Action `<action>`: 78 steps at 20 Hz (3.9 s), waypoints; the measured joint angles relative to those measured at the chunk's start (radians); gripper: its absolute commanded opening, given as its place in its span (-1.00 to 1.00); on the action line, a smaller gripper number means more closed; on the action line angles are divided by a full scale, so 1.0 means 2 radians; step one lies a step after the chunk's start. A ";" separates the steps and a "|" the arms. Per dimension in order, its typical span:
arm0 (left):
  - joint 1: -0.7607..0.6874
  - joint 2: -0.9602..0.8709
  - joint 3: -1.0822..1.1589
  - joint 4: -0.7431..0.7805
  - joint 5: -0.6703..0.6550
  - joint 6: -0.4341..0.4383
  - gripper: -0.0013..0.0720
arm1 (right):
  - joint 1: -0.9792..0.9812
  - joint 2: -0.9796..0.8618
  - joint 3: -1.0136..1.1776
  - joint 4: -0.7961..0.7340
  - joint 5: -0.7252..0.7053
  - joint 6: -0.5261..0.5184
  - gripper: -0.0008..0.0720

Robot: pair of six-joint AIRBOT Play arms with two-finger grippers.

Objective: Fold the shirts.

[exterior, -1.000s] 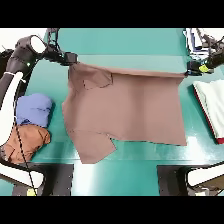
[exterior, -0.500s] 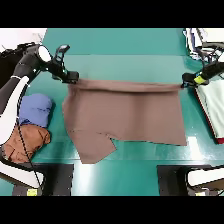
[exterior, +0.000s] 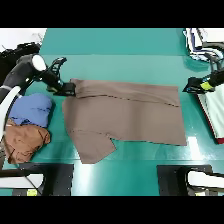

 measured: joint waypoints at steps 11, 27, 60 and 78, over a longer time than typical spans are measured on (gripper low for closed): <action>0.000 0.234 -0.362 -0.100 0.035 -0.030 0.37 | -0.012 0.093 -0.003 0.018 0.019 -0.005 -0.14; 0.000 0.265 -0.387 -0.163 0.092 -0.016 -0.91 | -0.029 0.119 -0.064 -0.024 0.069 -0.006 -0.14; -0.001 0.389 -0.270 -0.089 -0.051 -0.027 -0.91 | -0.053 0.281 -0.274 -0.060 0.103 -0.019 -0.94; -0.001 -0.014 -0.005 -0.069 0.172 0.060 0.62 | 0.012 -0.103 0.060 0.028 0.040 -0.019 0.13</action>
